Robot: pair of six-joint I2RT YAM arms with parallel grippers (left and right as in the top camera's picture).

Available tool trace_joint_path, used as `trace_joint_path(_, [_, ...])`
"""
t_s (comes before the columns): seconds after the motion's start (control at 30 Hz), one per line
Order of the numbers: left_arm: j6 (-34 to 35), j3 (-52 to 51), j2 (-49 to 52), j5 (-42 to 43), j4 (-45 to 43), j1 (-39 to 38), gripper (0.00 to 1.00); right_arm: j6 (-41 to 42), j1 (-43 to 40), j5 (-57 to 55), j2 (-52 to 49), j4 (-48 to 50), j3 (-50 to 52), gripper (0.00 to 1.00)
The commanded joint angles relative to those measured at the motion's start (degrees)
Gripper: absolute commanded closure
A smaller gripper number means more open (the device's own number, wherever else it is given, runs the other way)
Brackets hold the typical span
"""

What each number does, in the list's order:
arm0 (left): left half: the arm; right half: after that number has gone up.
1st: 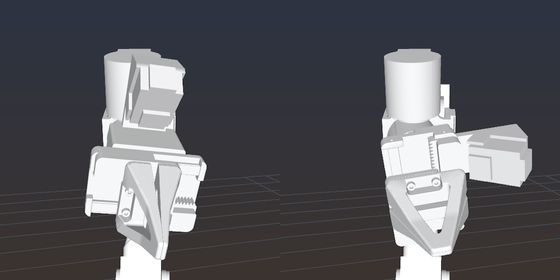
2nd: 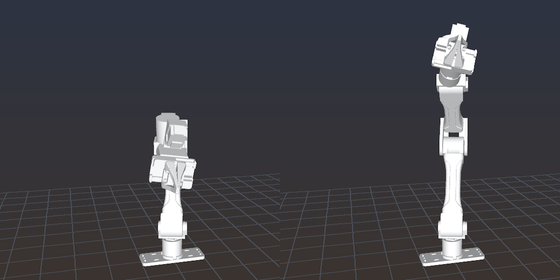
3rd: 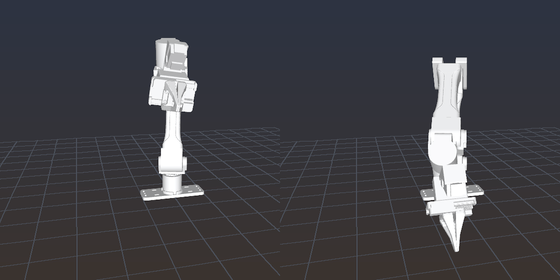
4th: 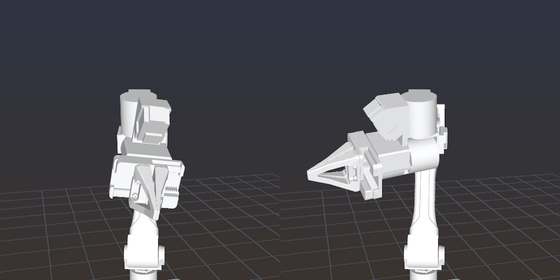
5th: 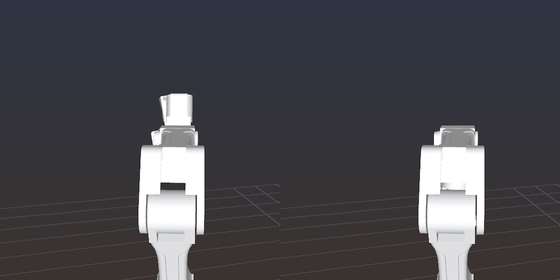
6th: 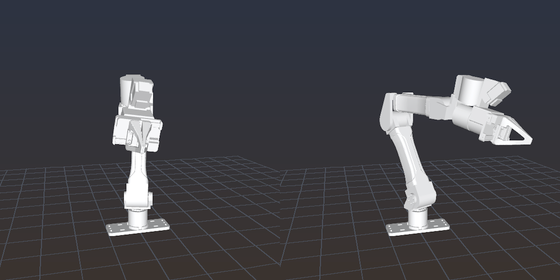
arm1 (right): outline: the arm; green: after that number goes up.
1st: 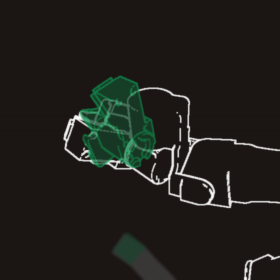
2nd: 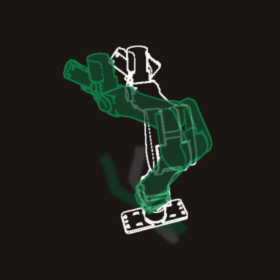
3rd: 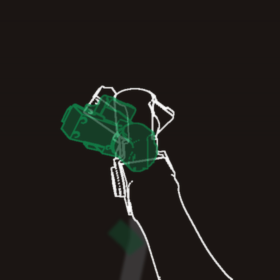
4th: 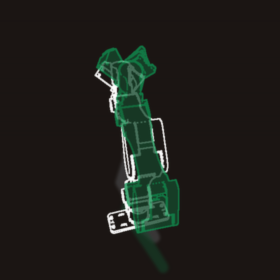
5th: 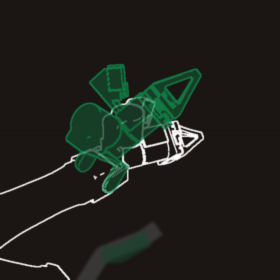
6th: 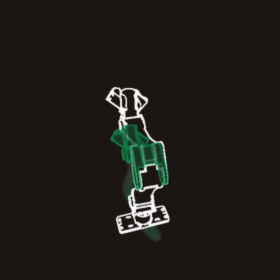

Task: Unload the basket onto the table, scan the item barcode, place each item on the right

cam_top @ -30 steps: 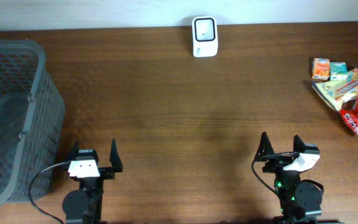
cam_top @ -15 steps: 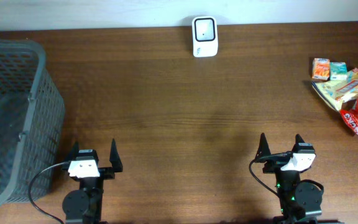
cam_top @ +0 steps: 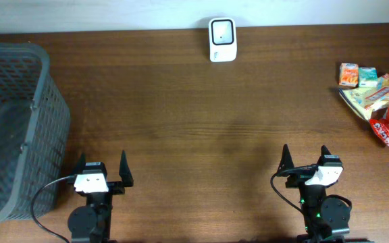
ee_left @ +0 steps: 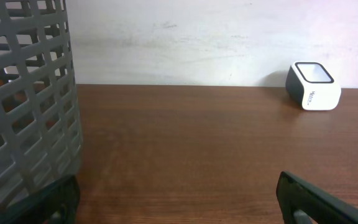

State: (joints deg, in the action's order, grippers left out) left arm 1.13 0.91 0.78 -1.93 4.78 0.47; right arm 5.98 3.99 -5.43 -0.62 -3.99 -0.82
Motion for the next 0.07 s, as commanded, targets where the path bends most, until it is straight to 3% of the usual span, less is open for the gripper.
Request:
trace_joint_path(0.0, [0.4,-0.4,-0.5,0.7,0.0,0.1,0.01,-0.2,-0.3,0.3,0.4,-0.2,0.5,0.02])
trace_joint_path(0.03, [0.4,-0.4,-0.5,0.7,0.0,0.1,0.01,-0.2,-0.3,0.3,0.4,-0.2,0.5,0.02])
